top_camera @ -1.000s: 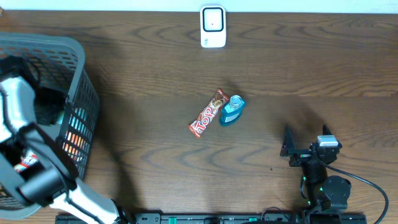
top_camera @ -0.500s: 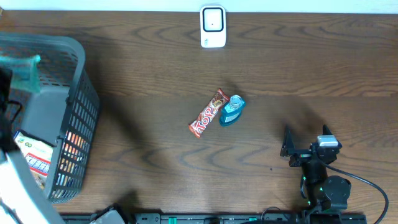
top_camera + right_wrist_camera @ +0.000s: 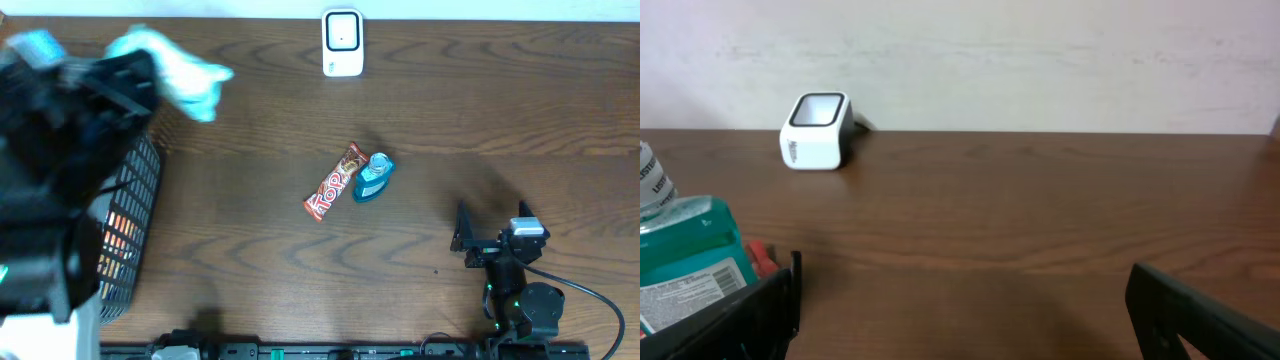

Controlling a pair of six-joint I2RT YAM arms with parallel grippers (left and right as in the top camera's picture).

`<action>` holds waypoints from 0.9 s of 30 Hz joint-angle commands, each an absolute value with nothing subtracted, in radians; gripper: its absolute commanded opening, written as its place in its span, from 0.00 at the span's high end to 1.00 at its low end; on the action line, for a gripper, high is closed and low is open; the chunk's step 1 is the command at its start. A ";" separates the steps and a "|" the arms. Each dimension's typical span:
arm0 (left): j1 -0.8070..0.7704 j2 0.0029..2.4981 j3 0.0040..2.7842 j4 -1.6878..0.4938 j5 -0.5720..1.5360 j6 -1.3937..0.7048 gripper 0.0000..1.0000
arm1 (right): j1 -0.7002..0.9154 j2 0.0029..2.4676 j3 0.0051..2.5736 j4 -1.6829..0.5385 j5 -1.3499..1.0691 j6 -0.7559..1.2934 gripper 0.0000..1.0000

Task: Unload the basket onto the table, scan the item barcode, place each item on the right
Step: 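Hold wipes pack under the white scanner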

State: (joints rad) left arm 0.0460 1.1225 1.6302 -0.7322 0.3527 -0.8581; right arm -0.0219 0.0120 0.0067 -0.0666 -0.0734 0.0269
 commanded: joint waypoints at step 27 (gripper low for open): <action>-0.818 1.988 1.637 -0.084 0.006 -0.524 0.68 | -0.014 0.007 0.006 -0.070 -0.069 0.041 0.01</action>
State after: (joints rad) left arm -0.8043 1.9388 1.6295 -0.1158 0.0563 -0.5484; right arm -0.0219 0.0120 0.0067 -0.0666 -0.0734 0.0269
